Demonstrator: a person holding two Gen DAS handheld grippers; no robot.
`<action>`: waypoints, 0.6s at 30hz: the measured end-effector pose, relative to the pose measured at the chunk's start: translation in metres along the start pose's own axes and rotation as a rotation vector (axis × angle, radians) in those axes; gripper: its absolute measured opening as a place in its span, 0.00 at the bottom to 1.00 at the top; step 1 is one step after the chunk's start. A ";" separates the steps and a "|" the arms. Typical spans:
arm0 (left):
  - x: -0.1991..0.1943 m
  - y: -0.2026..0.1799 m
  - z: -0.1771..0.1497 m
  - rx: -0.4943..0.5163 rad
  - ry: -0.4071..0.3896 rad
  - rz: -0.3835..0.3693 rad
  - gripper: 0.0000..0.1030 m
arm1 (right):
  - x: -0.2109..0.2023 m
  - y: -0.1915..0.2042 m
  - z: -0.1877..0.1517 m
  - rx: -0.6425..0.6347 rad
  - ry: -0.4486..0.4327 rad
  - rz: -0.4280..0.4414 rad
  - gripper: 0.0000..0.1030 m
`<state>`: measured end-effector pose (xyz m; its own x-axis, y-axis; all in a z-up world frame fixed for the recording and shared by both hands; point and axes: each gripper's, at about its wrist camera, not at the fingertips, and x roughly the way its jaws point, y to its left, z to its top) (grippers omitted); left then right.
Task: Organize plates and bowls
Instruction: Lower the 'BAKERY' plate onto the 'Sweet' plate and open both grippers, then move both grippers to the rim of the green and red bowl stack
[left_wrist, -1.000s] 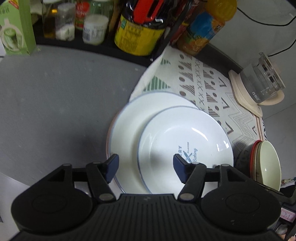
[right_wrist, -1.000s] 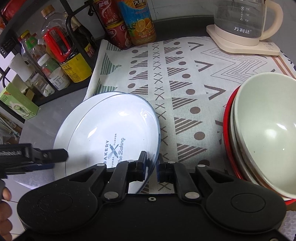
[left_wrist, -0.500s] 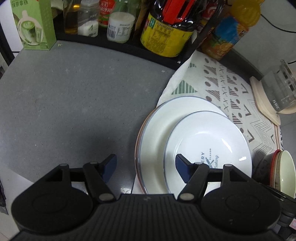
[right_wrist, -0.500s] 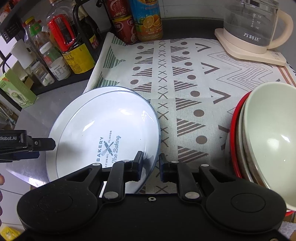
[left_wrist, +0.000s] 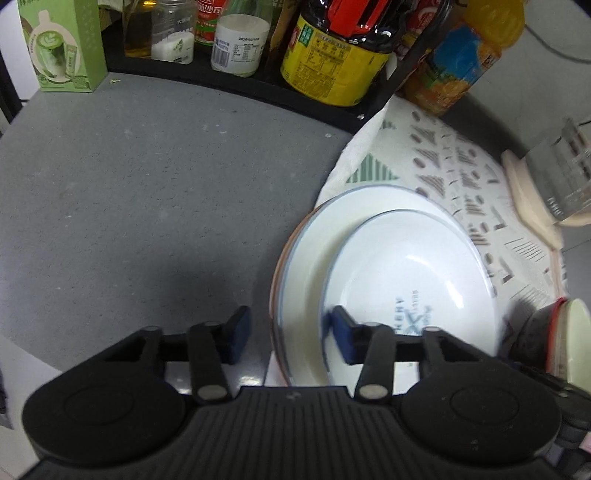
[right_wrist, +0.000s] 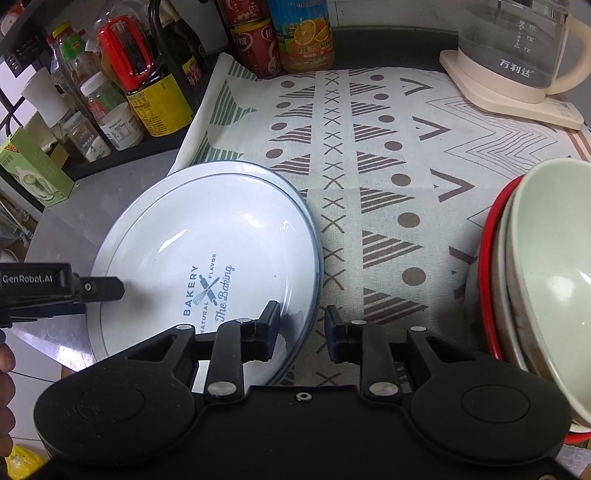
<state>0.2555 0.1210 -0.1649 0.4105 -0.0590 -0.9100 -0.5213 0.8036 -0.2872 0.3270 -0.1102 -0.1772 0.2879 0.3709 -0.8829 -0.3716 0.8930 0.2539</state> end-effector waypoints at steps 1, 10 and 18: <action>0.000 0.001 0.001 -0.003 0.002 -0.015 0.31 | 0.001 0.000 0.000 -0.001 0.002 -0.002 0.24; 0.000 0.004 0.003 -0.010 -0.002 -0.026 0.28 | 0.005 0.007 0.003 -0.009 0.004 -0.012 0.26; -0.004 -0.001 0.009 0.007 0.006 0.011 0.28 | -0.002 0.006 0.006 -0.004 -0.008 -0.014 0.33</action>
<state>0.2612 0.1261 -0.1584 0.4002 -0.0541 -0.9148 -0.5206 0.8081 -0.2755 0.3296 -0.1036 -0.1719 0.3001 0.3607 -0.8831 -0.3708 0.8971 0.2404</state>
